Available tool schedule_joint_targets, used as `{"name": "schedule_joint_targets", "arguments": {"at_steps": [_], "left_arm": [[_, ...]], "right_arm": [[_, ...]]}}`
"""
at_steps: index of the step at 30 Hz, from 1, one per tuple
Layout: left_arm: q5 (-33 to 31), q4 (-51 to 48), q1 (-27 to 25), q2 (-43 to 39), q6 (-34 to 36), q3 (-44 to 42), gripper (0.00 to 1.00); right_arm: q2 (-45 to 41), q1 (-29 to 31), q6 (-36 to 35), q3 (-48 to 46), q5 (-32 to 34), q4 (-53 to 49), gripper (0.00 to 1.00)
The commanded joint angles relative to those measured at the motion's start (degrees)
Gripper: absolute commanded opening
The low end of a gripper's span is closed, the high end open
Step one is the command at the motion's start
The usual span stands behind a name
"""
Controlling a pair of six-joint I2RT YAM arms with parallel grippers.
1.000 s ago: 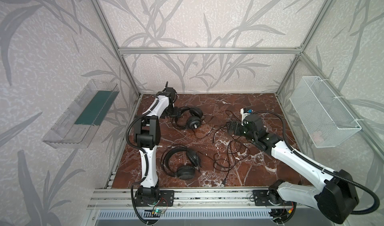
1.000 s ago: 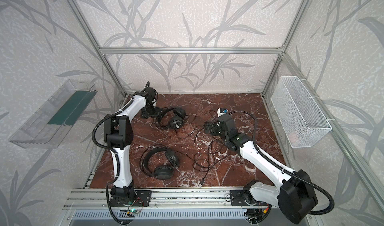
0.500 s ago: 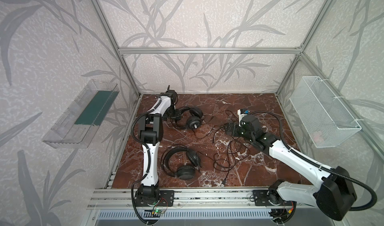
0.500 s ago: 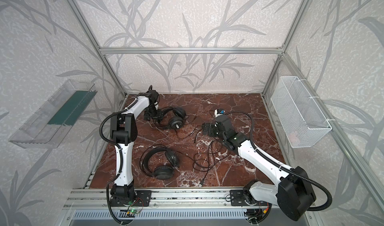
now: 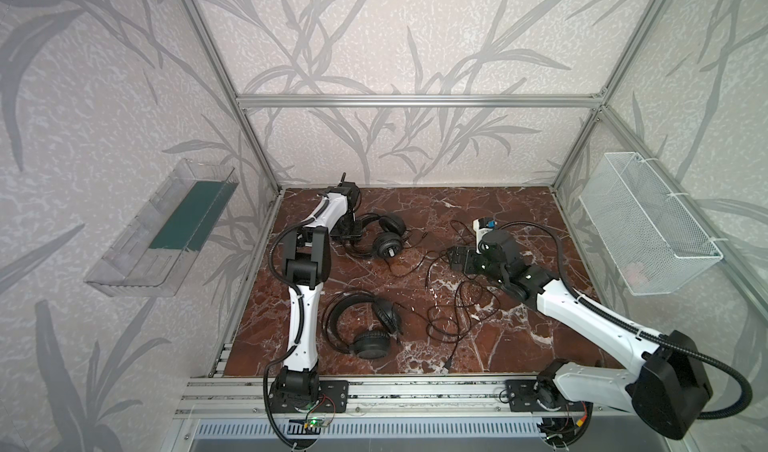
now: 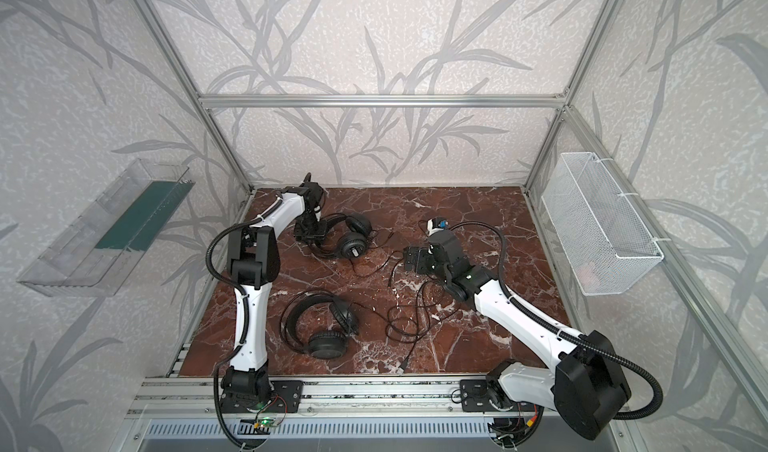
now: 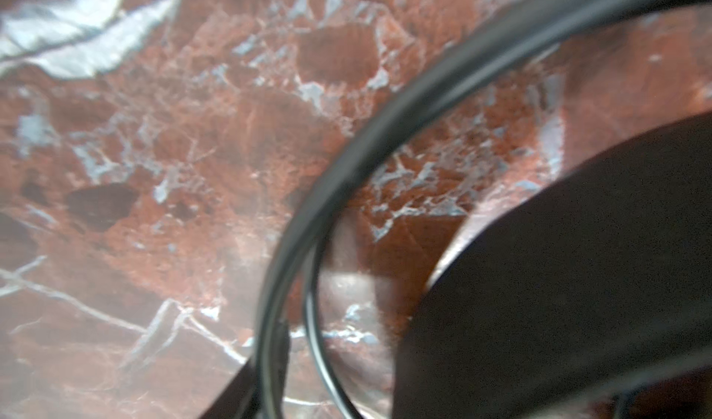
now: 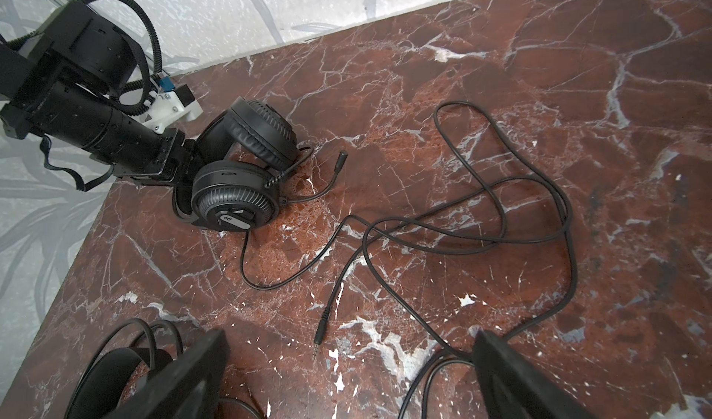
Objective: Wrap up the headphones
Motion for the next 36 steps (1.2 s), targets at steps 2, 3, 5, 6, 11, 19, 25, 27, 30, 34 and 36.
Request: {"name": "schedule_joint_targets", "arguments": {"at_steps": [2,3,5,6,11,19,25,27,30,34,36], "left_arm": [[-1.53,-2.01,-0.27,2.46,0.34,1.62,0.45],[-1.44,-2.08,-0.35,2.43,0.38,1.63,0.42],[-1.57,-2.11,-0.33,2.27,0.31,1.73,0.4],[-1.57,-2.17,-0.37,2.1,0.31,1.75,0.36],[-0.71,-1.39,-0.66,-2.1,-0.45,0.09,0.21],[2.08,0.49,-1.64,-13.59,-4.01,-1.91,0.0],[6.11,0.76,-1.63,-22.7,-11.15,-3.65,0.0],[9.89,2.66,-1.55,-26.34,-13.27,-6.36,0.0],[12.35,7.05,-1.48,-32.97,-16.89,-12.08,0.0],[12.61,15.42,-1.55,-43.01,-19.29,-20.78,0.0],[13.43,17.96,-1.38,-46.75,-19.29,-23.33,0.0]], "right_arm": [[-0.24,0.31,-0.29,1.6,0.74,-0.34,0.99],[-0.21,0.4,-0.29,1.6,0.82,-0.32,0.99],[-0.19,0.28,-0.29,1.65,0.83,-0.37,0.99],[-0.1,0.28,-0.29,1.69,0.83,-0.37,0.99],[-0.02,0.32,-0.47,2.17,0.65,-0.97,0.99],[-1.89,0.37,-2.31,2.13,0.46,-0.36,0.99],[-5.44,0.32,-4.66,0.37,-1.48,4.05,0.99],[-7.07,0.32,-5.01,-0.68,-1.9,6.13,0.99],[-9.77,0.33,-5.77,-2.78,-1.14,9.47,0.99],[-13.55,0.24,-7.94,-6.01,2.82,14.65,0.99],[-15.79,0.15,-8.05,-7.54,5.84,17.06,0.99]]}}
